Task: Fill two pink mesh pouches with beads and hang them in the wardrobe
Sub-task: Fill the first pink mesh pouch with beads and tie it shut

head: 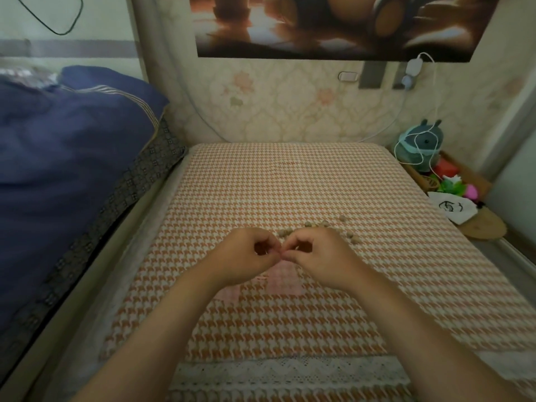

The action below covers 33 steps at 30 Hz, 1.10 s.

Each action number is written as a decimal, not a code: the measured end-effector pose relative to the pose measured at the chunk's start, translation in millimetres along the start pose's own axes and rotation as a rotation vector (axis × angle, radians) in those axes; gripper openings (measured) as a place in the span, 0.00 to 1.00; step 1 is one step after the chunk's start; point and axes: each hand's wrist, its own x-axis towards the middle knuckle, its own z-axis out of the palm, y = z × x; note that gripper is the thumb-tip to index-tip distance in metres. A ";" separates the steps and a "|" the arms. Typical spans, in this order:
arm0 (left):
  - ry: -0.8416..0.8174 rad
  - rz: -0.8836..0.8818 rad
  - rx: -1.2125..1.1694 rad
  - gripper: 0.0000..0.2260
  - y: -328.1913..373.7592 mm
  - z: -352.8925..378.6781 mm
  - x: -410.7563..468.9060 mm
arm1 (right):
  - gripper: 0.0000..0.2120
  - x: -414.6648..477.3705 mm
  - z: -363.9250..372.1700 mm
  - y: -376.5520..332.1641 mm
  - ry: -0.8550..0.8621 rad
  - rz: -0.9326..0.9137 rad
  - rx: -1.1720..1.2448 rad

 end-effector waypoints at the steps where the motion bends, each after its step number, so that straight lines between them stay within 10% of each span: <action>1: 0.007 0.049 0.035 0.02 1.6 -2.9 -0.6 | 0.02 -0.5 -1.3 -0.3 -0.003 -0.005 0.009; 11: -0.042 0.223 0.299 0.03 8.0 2.0 3.8 | 0.03 -11.9 -24.7 4.0 -0.168 0.050 -0.215; 20: -0.117 0.047 -0.256 0.02 -2.2 15.2 -2.0 | 0.05 -10.5 -20.1 6.0 -0.064 -0.005 -0.052; 27: -0.135 0.124 0.267 0.01 -6.7 -0.6 -1.0 | 0.06 -7.3 -20.0 -1.2 -0.251 0.004 -0.232; 33: -0.132 0.191 0.175 0.02 -5.2 -1.2 -2.3 | 0.03 -9.3 -20.7 -0.1 -0.273 -0.004 -0.189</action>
